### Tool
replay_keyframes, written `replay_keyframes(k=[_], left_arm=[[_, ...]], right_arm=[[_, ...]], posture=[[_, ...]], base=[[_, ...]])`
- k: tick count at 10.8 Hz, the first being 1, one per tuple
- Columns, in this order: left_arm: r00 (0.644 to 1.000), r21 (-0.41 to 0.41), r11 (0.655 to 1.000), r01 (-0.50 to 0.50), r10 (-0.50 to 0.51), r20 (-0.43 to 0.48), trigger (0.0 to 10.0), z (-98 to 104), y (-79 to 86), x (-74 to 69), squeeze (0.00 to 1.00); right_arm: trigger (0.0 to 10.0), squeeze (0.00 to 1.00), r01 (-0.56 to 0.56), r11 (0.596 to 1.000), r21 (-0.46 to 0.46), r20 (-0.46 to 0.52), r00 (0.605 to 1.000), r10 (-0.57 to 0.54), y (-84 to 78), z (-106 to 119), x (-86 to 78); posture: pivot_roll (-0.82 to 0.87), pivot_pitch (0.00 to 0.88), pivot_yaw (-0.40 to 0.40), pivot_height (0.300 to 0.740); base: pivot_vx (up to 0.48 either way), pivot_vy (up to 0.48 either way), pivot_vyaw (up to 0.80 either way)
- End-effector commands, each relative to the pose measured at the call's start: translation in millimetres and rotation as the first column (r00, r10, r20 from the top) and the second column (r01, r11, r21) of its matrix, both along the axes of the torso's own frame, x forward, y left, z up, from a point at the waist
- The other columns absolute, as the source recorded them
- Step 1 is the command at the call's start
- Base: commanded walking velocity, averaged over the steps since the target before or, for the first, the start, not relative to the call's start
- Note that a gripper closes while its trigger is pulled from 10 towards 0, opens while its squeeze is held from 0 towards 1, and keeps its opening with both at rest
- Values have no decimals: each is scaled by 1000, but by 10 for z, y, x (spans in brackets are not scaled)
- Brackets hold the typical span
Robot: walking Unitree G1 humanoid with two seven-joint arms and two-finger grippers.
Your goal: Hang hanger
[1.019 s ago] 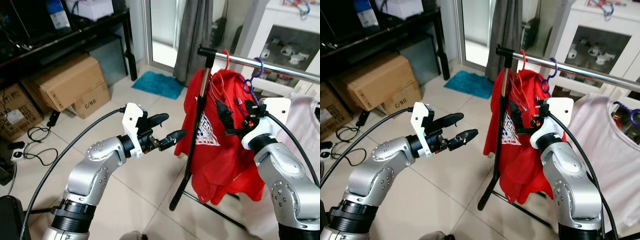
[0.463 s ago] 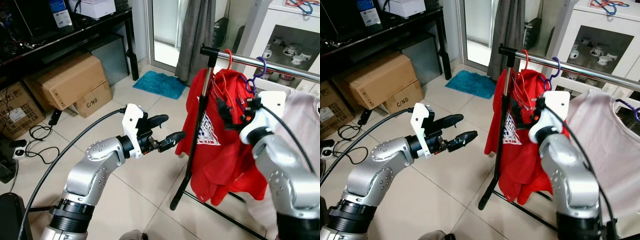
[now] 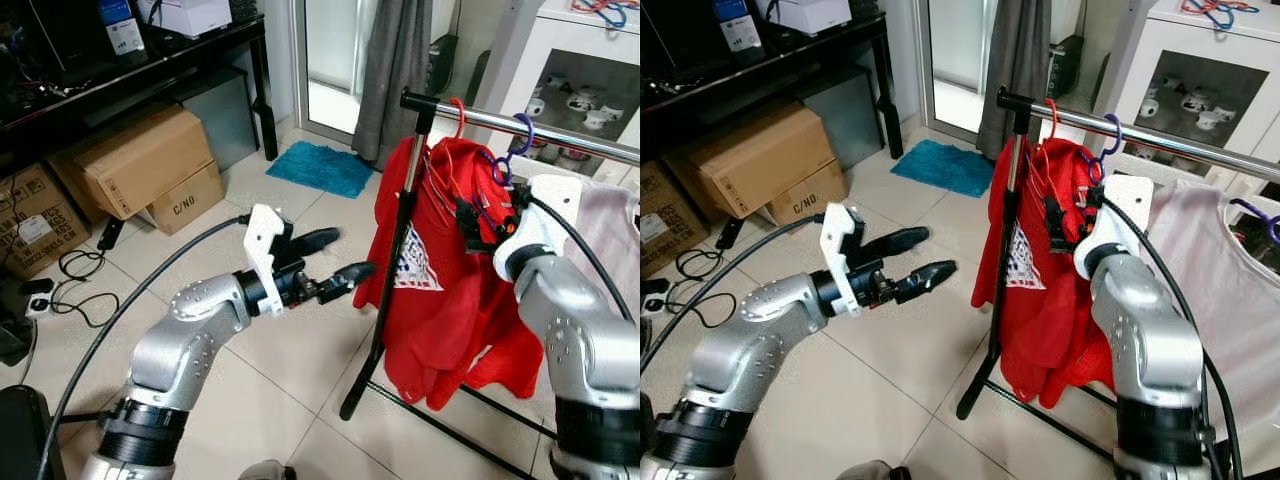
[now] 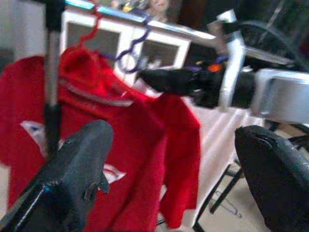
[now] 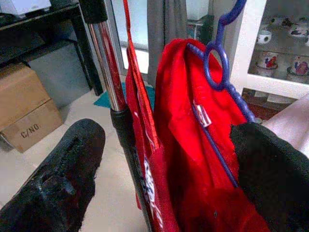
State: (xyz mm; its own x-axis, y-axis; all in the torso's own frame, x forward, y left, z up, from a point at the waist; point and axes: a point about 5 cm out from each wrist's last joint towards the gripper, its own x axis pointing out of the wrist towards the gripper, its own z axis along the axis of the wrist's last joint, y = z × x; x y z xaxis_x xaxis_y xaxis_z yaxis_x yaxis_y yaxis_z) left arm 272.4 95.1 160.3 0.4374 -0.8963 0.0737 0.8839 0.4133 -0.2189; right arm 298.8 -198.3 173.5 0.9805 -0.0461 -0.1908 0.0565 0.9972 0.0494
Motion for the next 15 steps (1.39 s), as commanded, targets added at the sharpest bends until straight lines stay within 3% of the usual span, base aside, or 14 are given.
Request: replay_keyframes(k=[1, 2, 5, 7, 10, 12, 15], left_arm=[[1000, 15, 1000, 13, -13, -3, 10000, -18, 38, -19, 0], [1000, -15, 1000, 15, -16, -14, 10000, -3, 58, -13, 0], [1000, 129, 991, 25, -26, 8, 10000, -110, 117, 5, 0], [999, 218, 975, -31, 24, 36, 10000, -204, 175, 46, 0], [998, 239, 970, -29, 16, 56, 10000, -202, 198, 73, 0], [997, 254, 967, 7, -26, 71, 10000, -174, 176, 114, 0], [987, 275, 955, 112, -140, 84, 10000, -84, 114, 182, 0]], right_arm=[[10000, 0, 11, 1000, 0, -8, 1000, -11, -22, 22, 17], [10000, 0, 15, 1000, 8, -7, 1000, -15, -5, 43, 56], [10000, 0, 64, 998, 13, -5, 998, -64, -13, 127, 218], [10000, 0, 85, 996, -36, -9, 996, -86, -74, 205, 315], [10000, 0, 59, 997, -54, -12, 998, -59, -171, 247, 516], [10000, 0, -24, 998, -58, -58, 998, 20, -162, 184, 717], [3098, 0, 60, 996, -64, -75, 995, -65, -372, 239, 960]], posture=[[37, 0, 36, 740], [35, 0, 37, 740], [32, 0, 38, 740], [33, 0, 35, 740], [29, 0, 37, 740], [28, 0, 44, 740], [49, 0, 33, 740]], base=[[0, 0, 0], [0, 0, 0], [0, 0, 0], [0, 0, 0], [0, 0, 0], [0, 0, 0], [0, 0, 0]])
